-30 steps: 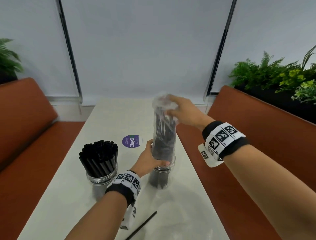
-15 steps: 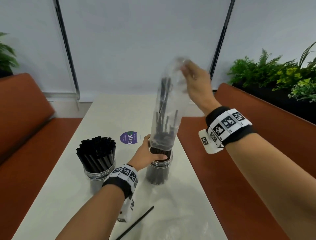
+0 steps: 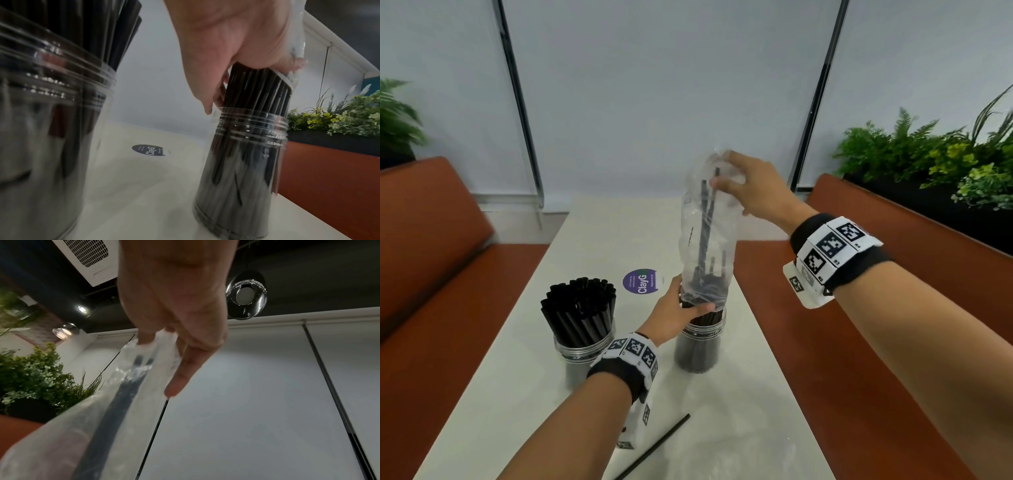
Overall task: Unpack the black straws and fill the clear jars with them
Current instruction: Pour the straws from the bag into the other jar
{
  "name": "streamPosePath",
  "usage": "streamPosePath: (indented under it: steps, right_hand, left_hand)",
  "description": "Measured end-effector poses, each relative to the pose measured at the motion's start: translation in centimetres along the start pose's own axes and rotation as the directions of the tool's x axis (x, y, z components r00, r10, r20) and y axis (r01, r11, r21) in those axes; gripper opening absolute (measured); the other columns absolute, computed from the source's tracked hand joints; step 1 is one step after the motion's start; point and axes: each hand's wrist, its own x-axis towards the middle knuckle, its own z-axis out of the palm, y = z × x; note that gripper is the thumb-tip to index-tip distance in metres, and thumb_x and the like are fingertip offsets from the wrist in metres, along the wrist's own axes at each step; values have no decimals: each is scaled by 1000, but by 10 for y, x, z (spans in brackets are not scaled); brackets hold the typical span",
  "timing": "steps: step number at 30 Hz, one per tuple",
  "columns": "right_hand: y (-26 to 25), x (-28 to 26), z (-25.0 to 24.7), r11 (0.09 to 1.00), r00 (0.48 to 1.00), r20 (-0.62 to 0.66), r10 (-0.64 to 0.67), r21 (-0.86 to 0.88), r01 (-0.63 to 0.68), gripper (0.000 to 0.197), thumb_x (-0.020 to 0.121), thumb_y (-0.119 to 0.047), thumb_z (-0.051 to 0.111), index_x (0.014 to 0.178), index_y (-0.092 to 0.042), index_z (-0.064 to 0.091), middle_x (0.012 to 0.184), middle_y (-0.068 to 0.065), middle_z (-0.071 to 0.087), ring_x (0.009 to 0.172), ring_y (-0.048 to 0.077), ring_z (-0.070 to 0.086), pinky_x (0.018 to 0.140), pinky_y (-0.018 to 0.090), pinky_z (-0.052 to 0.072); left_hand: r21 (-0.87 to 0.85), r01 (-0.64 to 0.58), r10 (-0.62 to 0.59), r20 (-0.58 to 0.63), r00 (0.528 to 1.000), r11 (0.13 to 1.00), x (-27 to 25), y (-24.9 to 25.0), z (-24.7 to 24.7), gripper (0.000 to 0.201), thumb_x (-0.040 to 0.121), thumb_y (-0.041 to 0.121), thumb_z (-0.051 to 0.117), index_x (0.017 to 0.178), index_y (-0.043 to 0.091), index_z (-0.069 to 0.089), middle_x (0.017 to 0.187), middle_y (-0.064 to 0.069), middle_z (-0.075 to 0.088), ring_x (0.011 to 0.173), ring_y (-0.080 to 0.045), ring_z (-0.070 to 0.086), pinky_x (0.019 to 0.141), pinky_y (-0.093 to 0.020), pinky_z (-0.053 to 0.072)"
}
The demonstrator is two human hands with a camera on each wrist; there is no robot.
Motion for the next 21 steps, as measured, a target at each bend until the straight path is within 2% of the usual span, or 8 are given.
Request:
streamPosePath:
  steps: [4,8,10,12,15,17,19,21]
  right_hand:
    - [-4,2,13,998,990,-137,18,67,-9,48,82,-45,64,118,-17,50,109,7,67,96,30,63,86,45,50]
    - [3,8,33,986,975,-221,38,168,-1,8,85,-15,59,89,-14,52,86,15,66,82,33,62,79,51,51]
    - [9,10,34,967,950,-302,78,255,2,23,85,-5,54,74,-24,46,74,7,61,74,26,61,74,45,54]
    - [17,7,41,966,967,-247,67,260,-1,30,87,0,51,76,-28,47,72,-3,59,72,22,62,71,40,53]
    - [28,3,55,968,992,-74,106,236,-86,22,92,2,45,99,-15,57,74,-9,59,65,9,61,60,26,54]
    - [33,6,59,953,986,-72,153,274,-128,22,95,2,40,97,-14,56,74,-9,59,60,1,59,57,21,53]
    - [36,10,63,965,986,-73,149,230,-129,19,97,-3,39,94,-15,54,72,-8,58,60,6,58,60,24,54]
    - [33,10,64,975,992,-69,107,205,-91,13,99,-12,41,92,-15,51,69,-6,56,56,7,54,55,16,49]
  left_hand:
    - [22,-7,6,12,1000,1000,0,3,5,67,80,31,69,135,20,33,129,2,53,121,-18,50,99,-30,39]
    - [40,-12,13,-10,1000,999,0,4,8,61,82,30,68,132,17,36,126,-2,57,117,-20,53,96,-30,41]
    - [48,-5,6,-18,1000,999,0,2,7,62,82,32,67,133,18,34,129,-4,56,117,-21,53,99,-33,42]
    - [32,6,-5,-19,1000,999,0,0,5,65,81,30,68,134,20,32,130,-5,56,113,-20,54,96,-32,42]
    - [25,1,-1,4,1000,1000,0,1,3,71,81,28,69,138,22,28,131,-1,52,114,-19,53,94,-28,40]
    - [5,0,0,4,1000,1000,1,1,4,75,81,28,69,141,22,24,128,4,47,114,-16,49,94,-27,39]
    - [-32,-6,6,3,1000,999,3,-1,5,78,81,34,67,142,24,20,133,3,44,119,-17,49,100,-30,40]
    - [-46,-32,32,-7,999,998,4,-2,6,74,83,43,60,142,29,19,135,1,46,122,-17,50,102,-31,40]
